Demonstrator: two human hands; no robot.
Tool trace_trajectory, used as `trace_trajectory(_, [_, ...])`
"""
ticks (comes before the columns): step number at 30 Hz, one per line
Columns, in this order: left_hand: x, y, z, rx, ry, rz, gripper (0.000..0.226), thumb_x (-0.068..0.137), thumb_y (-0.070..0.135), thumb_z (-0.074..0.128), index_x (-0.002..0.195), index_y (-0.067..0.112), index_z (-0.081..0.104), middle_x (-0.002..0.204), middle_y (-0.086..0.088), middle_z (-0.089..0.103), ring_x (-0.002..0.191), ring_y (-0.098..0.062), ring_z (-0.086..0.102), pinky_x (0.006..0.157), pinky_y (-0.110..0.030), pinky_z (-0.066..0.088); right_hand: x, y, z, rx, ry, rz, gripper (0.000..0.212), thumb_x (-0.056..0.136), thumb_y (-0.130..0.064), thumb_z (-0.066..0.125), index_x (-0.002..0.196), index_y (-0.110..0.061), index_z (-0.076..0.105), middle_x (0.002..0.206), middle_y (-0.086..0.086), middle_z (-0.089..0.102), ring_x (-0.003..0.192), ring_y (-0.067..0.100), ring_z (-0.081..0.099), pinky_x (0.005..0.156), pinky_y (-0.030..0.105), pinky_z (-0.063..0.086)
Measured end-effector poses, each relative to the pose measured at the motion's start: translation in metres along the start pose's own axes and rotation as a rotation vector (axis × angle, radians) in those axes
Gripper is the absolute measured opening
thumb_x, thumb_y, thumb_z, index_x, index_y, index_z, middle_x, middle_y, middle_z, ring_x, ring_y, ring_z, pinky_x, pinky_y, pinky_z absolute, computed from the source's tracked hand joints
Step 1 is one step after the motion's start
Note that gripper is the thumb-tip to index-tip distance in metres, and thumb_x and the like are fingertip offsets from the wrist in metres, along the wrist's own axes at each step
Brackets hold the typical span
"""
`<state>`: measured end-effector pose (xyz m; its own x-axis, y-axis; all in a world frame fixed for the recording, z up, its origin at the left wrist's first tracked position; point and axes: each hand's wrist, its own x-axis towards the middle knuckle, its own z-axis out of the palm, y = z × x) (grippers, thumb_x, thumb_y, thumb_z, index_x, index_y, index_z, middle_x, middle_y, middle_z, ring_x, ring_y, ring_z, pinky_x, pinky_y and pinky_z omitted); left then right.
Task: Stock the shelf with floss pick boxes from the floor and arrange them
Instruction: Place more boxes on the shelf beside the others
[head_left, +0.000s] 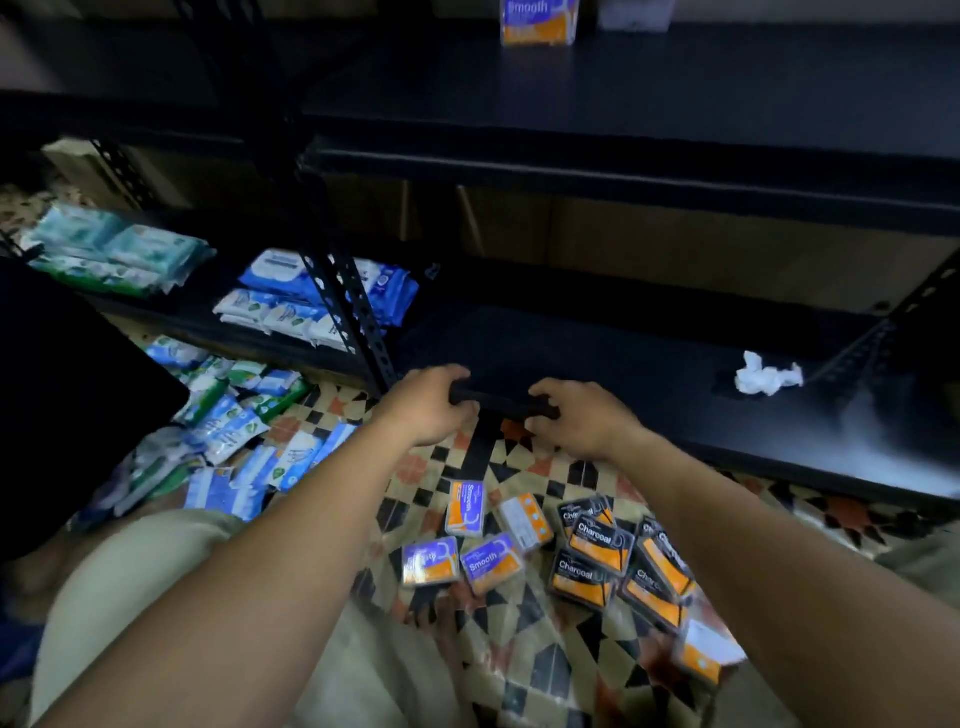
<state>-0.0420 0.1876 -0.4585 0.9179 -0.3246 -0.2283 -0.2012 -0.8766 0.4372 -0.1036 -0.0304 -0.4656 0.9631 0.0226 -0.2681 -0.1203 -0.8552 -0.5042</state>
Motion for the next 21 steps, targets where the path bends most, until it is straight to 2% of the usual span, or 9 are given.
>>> trace_trajectory(5, [-0.001, 0.04, -0.073, 0.141, 0.122, 0.131, 0.06, 0.085, 0.057, 0.06, 0.14, 0.036, 0.047, 0.126, 0.0, 0.061, 0.11, -0.02, 0.06, 0.09, -0.034, 0.051, -0.012, -0.037, -0.082, -0.108, 0.083, -0.084, 0.058, 0.089, -0.054, 0.061, 0.142, -0.034, 0.046, 0.131, -0.004, 0.06, 0.114, 0.017, 0.059, 0.094, 0.038, 0.052])
trace_trajectory(12, [-0.005, 0.107, -0.173, 0.246, 0.302, 0.297, 0.052, 0.084, 0.06, 0.059, 0.132, 0.043, 0.05, 0.114, 0.01, 0.061, 0.102, -0.019, 0.06, 0.087, -0.041, 0.053, -0.031, -0.087, -0.19, -0.229, 0.357, -0.217, 0.053, 0.089, -0.058, 0.058, 0.137, -0.037, 0.05, 0.122, -0.008, 0.063, 0.106, 0.016, 0.061, 0.087, 0.034, 0.051])
trace_trajectory(17, [0.011, 0.139, -0.222, 0.289, 0.372, 0.357, 0.059, 0.082, 0.064, 0.059, 0.136, 0.043, 0.048, 0.124, 0.009, 0.061, 0.108, -0.019, 0.059, 0.089, -0.043, 0.052, -0.022, -0.106, -0.242, -0.275, 0.44, -0.266, 0.052, 0.087, -0.059, 0.057, 0.135, -0.039, 0.051, 0.122, -0.01, 0.065, 0.109, 0.017, 0.061, 0.092, 0.039, 0.052])
trace_trajectory(21, [0.031, 0.156, -0.243, 0.257, 0.397, 0.399, 0.061, 0.079, 0.063, 0.062, 0.134, 0.04, 0.052, 0.115, 0.008, 0.065, 0.099, -0.017, 0.063, 0.088, -0.04, 0.054, -0.002, -0.107, -0.269, -0.246, 0.466, -0.247, 0.052, 0.084, -0.062, 0.059, 0.131, -0.04, 0.055, 0.119, -0.009, 0.066, 0.11, 0.017, 0.06, 0.095, 0.039, 0.05])
